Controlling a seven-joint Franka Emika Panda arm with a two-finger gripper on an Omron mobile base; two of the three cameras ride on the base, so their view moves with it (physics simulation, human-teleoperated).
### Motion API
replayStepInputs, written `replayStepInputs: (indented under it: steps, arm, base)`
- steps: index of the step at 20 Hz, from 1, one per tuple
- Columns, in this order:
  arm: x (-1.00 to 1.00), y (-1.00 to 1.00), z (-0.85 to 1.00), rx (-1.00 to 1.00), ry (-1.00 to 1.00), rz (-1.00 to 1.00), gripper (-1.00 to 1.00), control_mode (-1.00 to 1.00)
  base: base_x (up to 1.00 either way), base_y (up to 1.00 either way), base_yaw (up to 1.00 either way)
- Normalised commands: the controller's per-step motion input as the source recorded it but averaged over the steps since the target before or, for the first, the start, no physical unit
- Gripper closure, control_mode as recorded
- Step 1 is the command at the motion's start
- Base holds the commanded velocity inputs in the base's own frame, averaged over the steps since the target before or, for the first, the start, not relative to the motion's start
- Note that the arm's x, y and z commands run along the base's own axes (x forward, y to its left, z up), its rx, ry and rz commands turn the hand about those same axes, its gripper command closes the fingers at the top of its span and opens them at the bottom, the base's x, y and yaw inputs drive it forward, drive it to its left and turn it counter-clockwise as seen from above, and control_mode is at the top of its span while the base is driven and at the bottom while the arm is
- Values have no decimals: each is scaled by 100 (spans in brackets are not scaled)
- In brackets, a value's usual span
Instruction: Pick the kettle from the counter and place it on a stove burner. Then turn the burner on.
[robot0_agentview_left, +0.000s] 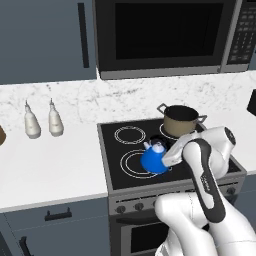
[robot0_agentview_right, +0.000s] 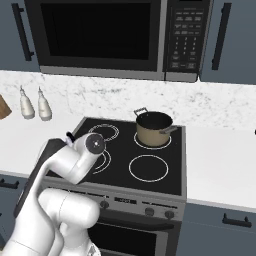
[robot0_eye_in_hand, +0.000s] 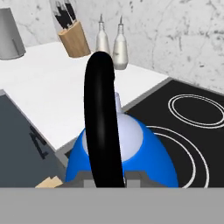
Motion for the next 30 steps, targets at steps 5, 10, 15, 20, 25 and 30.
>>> replayStepInputs:
  steps: [5,10,15,20,25,30]
  arm:
    - [19,4,-29,-4,0,-3,100,-100]
    - [21,14,-24,-3,0,-3,100,-100]
    - [17,20,-26,-3,0,-3,100,-100]
    - [7,17,-41,-1,-1,-2,100,-100]
    - [19,8,-52,-1,-7,-1,100,-100]
    - [27,0,-55,-2,-12,0,100,-100]
  base:
    - [0,0,0]
    - [0,0,0]
    - [0,0,0]
    - [0,0,0]
    - [0,0,0]
    - [0,0,0]
